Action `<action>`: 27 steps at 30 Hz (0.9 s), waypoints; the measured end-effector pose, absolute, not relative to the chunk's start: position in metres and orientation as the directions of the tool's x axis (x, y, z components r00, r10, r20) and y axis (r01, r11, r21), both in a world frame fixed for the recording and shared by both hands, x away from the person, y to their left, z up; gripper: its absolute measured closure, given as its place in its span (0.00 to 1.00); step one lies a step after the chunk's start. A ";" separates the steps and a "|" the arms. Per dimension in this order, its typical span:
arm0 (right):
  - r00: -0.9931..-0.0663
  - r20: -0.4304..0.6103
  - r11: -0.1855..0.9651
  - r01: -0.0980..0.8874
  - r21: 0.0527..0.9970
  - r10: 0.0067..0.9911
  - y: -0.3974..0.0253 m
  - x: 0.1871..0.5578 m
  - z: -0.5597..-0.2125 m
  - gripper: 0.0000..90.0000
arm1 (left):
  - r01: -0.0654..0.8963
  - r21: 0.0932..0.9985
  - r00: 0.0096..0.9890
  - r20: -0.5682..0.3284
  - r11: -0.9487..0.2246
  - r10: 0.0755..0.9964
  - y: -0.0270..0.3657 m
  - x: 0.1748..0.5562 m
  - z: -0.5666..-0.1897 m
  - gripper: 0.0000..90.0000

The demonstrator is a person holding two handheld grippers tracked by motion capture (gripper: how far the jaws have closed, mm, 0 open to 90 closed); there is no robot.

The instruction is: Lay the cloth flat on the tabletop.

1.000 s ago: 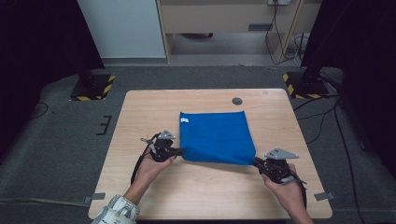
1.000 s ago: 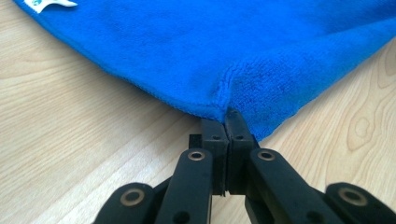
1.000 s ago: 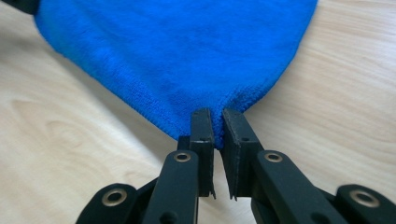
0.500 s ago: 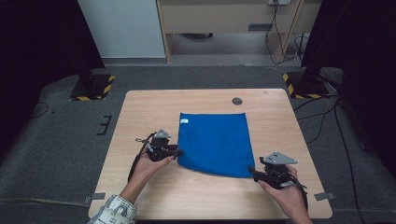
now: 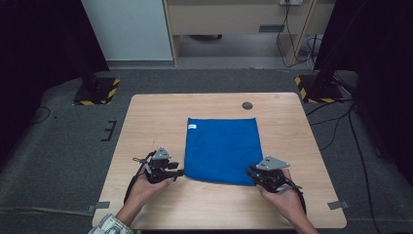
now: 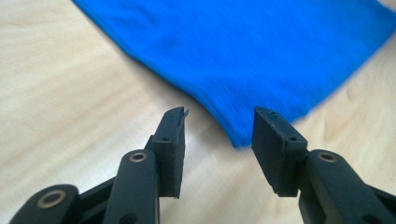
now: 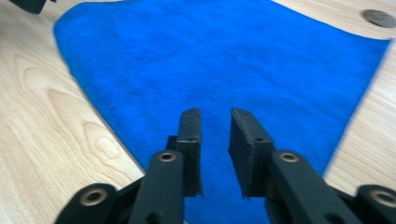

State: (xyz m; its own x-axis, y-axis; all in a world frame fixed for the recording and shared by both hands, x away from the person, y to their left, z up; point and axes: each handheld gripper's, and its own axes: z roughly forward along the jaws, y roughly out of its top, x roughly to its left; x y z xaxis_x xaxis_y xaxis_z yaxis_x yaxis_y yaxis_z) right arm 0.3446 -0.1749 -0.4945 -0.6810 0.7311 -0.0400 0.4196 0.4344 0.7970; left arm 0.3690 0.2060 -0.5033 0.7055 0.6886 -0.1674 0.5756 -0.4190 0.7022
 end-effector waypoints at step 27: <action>-0.785 -0.016 0.506 0.383 0.773 0.619 -0.130 0.344 -0.514 0.52 | 0.578 0.685 0.724 -0.181 -0.443 0.665 0.191 0.370 -0.523 0.63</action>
